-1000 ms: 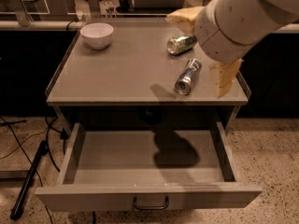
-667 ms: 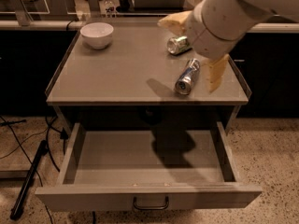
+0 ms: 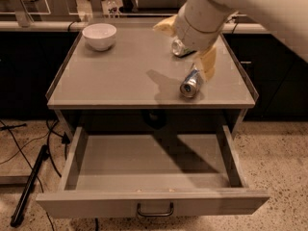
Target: Place redbull can into top drawer
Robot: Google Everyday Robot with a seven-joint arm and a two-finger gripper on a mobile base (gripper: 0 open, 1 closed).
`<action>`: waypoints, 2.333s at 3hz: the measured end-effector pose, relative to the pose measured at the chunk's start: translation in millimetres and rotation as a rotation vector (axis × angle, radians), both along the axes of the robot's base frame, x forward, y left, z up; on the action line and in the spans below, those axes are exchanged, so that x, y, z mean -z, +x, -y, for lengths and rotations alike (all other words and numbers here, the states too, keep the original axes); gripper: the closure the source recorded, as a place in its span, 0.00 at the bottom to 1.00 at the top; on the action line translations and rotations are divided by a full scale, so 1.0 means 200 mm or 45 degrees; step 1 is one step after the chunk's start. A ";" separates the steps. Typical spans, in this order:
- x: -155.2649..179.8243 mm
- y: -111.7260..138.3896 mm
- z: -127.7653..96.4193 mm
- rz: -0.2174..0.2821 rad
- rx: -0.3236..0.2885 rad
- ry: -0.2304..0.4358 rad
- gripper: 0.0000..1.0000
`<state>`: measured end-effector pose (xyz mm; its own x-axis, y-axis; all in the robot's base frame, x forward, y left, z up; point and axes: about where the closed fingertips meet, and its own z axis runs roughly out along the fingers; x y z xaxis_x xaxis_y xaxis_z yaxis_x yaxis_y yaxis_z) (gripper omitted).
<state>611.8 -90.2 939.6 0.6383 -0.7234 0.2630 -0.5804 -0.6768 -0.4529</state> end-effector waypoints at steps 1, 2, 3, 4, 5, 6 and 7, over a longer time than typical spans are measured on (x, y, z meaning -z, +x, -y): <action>0.06 0.14 0.01 -0.010 -0.021 -0.055 0.00; 0.10 0.25 0.06 -0.042 -0.003 -0.085 0.00; 0.17 0.33 0.14 -0.128 0.061 -0.077 0.00; 0.22 0.37 0.22 -0.225 0.118 -0.049 0.00; 0.27 0.34 0.26 -0.324 0.120 -0.010 0.00; 0.28 0.26 0.27 -0.381 0.031 0.020 0.00; 0.31 0.15 0.25 -0.439 -0.121 0.026 0.00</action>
Offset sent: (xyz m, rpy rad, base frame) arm 0.0768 -0.0258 -0.0300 -0.0949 0.0645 -0.0199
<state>641.5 -139.3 878.5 0.7517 -0.6595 0.0068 -0.6363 -0.7279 -0.2555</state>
